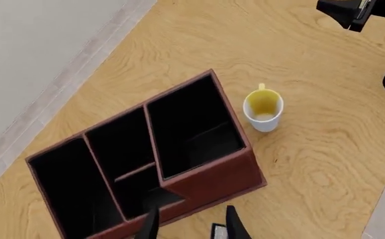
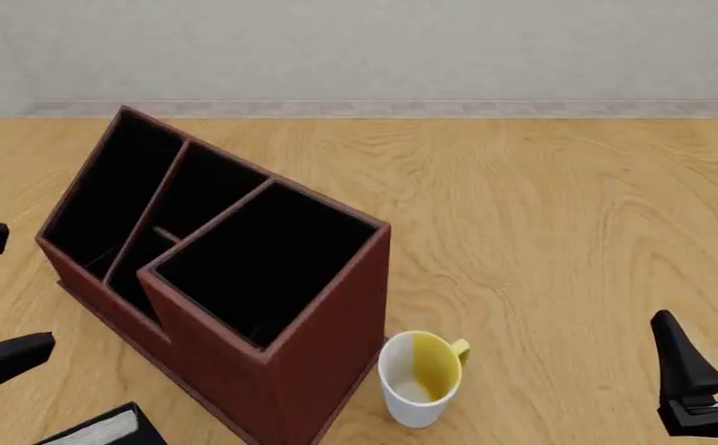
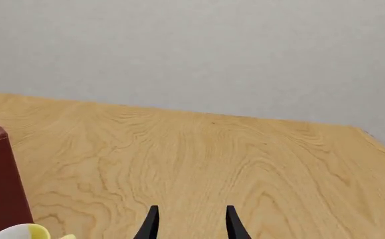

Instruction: Pick up the book and place it in the right compartment of the caddy.

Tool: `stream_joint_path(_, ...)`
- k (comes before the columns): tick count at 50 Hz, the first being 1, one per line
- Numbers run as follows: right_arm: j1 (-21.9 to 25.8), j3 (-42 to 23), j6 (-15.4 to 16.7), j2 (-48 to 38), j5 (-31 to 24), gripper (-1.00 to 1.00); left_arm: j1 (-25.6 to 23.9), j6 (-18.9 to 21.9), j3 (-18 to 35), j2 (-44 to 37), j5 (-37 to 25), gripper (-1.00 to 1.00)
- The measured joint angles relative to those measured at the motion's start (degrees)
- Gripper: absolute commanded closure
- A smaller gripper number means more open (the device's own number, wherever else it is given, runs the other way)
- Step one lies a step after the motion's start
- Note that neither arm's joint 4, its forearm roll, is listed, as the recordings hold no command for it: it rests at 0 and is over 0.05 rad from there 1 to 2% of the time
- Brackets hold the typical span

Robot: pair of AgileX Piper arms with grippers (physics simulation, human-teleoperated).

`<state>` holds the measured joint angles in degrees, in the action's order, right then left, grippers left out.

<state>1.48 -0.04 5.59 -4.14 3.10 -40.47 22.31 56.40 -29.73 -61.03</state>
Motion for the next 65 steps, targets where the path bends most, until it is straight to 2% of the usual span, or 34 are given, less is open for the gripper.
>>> stream_joint_path(20,0.1,0.0,0.2,0.0,0.0,-1.0,0.2,1.0,-6.3,1.7,-1.1,-1.0)
stream_joint_path(65,0.0,0.0,1.0,-0.6,0.3,-1.0,-0.2,-1.5,-19.8,5.5,2.3,-1.0)
